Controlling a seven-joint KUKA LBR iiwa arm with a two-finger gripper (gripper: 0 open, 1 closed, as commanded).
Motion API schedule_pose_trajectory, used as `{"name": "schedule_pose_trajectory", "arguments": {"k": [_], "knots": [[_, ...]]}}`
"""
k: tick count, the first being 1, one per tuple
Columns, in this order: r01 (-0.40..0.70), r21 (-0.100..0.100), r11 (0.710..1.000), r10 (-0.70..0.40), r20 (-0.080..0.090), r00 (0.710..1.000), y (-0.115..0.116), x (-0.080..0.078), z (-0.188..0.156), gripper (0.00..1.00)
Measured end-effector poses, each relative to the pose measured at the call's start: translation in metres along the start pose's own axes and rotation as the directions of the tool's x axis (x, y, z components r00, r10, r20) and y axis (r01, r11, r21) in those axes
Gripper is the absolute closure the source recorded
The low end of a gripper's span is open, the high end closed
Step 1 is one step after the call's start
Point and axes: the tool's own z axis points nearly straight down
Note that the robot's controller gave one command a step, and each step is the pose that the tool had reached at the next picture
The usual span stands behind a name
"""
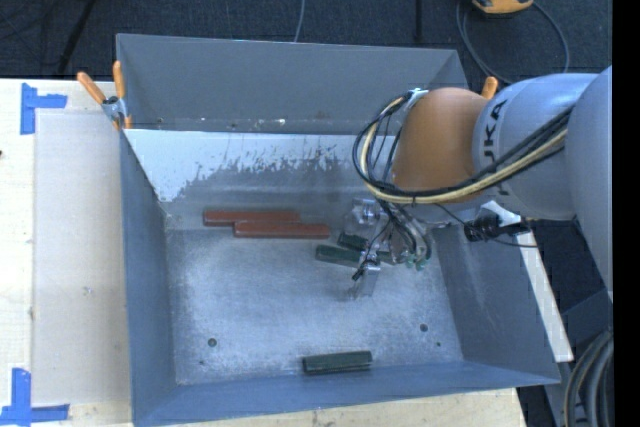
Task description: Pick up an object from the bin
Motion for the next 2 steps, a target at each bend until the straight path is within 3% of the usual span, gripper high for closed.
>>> {"name": "schedule_pose_trajectory", "arguments": {"k": [1,2], "knots": [[0.048,0.001,0.999,-0.048,0.004,0.999,0.0062,-0.0123,0.0195,1.0],[0.048,0.001,0.999,-0.048,0.004,0.999,0.0062,-0.0123,0.0195,1.0]]}}
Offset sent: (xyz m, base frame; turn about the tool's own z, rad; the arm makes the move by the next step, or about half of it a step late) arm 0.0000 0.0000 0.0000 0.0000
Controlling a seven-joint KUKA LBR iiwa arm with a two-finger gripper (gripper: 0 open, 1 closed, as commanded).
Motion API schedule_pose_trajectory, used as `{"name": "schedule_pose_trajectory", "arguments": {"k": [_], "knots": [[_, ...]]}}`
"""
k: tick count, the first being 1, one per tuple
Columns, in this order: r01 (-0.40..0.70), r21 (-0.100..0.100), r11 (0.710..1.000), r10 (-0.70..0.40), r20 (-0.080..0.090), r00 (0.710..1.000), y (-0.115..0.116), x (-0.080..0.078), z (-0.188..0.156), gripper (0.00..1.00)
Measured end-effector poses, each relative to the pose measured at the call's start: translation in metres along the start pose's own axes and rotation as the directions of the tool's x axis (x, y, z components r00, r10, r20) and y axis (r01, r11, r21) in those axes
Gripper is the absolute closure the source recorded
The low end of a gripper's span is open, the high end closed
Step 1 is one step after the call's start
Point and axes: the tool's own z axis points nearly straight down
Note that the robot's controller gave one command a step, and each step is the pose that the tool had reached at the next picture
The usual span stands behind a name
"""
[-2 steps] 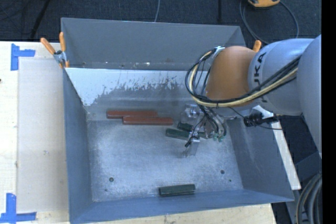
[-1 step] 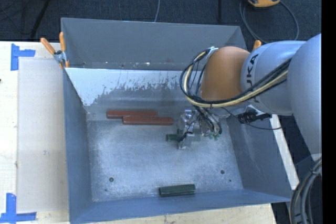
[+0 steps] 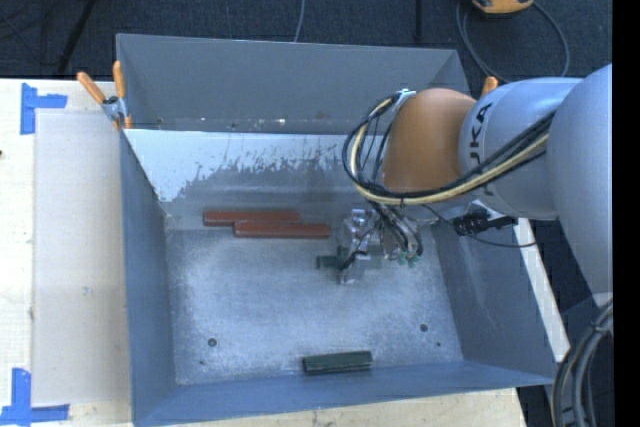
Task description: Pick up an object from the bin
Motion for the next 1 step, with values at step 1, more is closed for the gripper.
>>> {"name": "schedule_pose_trajectory", "arguments": {"k": [1], "knots": [[0.006,0.0,1.0,-0.006,-0.004,1.0,-0.009,0.0206,-0.2075,1.0]]}}
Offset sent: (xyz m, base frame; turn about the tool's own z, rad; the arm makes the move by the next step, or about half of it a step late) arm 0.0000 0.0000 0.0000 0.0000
